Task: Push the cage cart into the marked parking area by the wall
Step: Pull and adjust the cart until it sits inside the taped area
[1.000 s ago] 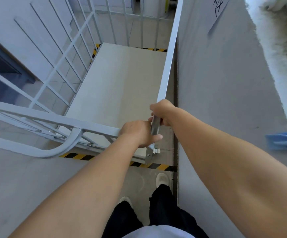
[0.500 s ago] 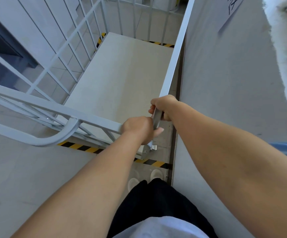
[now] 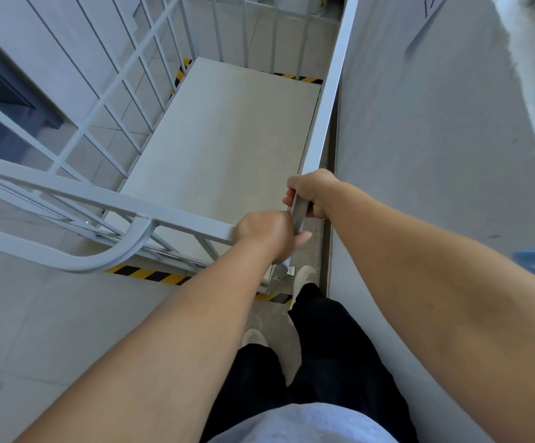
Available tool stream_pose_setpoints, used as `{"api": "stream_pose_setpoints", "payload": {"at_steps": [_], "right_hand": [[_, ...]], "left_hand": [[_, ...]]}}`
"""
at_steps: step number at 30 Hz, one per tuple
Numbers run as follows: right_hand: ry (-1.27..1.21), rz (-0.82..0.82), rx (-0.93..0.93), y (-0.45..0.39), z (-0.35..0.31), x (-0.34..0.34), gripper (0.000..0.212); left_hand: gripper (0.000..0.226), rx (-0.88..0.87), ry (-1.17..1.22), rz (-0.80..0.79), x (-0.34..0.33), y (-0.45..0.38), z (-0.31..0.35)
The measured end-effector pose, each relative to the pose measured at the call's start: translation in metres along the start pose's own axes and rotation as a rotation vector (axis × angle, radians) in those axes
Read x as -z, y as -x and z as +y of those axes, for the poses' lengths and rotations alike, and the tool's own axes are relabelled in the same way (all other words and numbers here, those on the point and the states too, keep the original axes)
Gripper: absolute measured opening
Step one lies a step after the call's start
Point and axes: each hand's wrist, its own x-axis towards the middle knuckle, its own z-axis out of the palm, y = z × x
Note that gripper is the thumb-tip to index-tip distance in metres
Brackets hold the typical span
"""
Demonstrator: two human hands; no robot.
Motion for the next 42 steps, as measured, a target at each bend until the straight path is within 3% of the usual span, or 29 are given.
{"api": "stream_pose_setpoints", "payload": {"at_steps": [23, 42], "right_hand": [[0.019, -0.066, 0.013, -0.002, 0.001, 0.011, 0.011], [0.061, -0.046, 0.029, 0.004, 0.012, 0.003, 0.016]], "left_hand": [[0.05, 0.059, 0.003, -0.025, 0.003, 0.001, 0.005], [0.049, -0.002, 0.017, -0.012, -0.004, 0.013, -0.001]]}}
